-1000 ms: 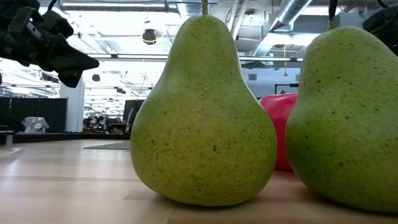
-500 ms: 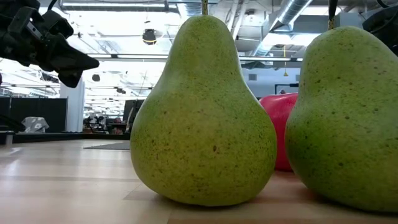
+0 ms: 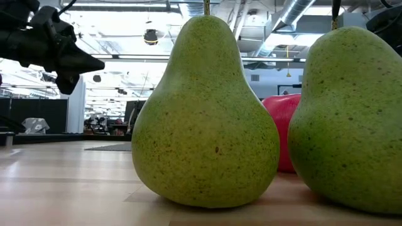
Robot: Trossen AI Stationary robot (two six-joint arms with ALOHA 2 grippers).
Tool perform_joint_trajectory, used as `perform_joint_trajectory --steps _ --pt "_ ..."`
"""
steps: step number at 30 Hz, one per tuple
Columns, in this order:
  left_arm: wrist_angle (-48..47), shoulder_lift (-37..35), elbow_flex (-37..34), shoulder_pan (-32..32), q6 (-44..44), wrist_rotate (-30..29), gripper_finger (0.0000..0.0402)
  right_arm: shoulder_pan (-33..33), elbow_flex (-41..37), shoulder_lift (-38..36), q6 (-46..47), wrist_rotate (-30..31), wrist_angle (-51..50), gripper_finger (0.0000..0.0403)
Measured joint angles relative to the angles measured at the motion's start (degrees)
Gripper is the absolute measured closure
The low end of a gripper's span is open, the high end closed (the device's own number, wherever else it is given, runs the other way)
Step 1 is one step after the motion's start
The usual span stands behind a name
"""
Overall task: Build produce basket
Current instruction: Put the red apple into the black basket
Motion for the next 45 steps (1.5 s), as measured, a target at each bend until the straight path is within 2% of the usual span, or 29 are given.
perform_joint_trajectory --steps 6,11,14,17,21,26,29,32,35,40,45 --pt "2.05 0.0 0.0 0.0 -4.19 -1.83 0.0401 -0.06 0.0 -0.01 1.44 0.22 2.62 0.0378" --pt "2.21 -0.01 0.0 0.0 -6.74 -2.18 0.0401 -0.06 0.0 -0.04 16.64 1.87 10.38 0.038" --pt "2.08 -0.02 0.0 0.0 -6.29 -3.23 0.0401 -0.06 0.0 -0.09 21.17 2.06 13.82 0.038" --pt "2.04 -0.02 0.0 0.0 -5.6 -4.51 0.0401 -0.07 0.21 -0.04 21.49 4.69 13.79 0.0379" --pt "2.05 -0.02 0.0 0.0 -5.64 -4.81 0.0401 -0.06 1.09 -0.13 22.72 4.71 14.99 0.0379" --pt "2.03 -0.02 0.04 0.0 -4.29 -4.9 0.0401 -1.26 1.35 -0.06 24.7 2.82 19.07 0.0379" --pt "2.03 -0.02 0.04 0.0 -4.29 -5.16 0.0401 -0.96 5.38 -0.04 21.65 1.92 18.42 0.0379" --pt "2.02 -0.02 0.07 0.0 -4.29 -5.14 0.0401 0.56 14.12 1.0 18.59 1.55 9.09 0.0379" --pt "2.01 -0.02 0.07 0.0 -4.29 -5.14 0.0401 3.05 25.8 6.08 18.07 1.61 -9.12 0.0378" --pt "2.01 -0.02 0.09 0.0 -4.29 -5.12 0.0401 7.14 45.89 21.16 21.52 1.8 -36.37 0.0378" --pt "2.01 -0.02 0.09 0.0 -4.29 -5.12 0.0401 10.15 61.84 38.5 25.38 1.81 -55.94 0.0367"
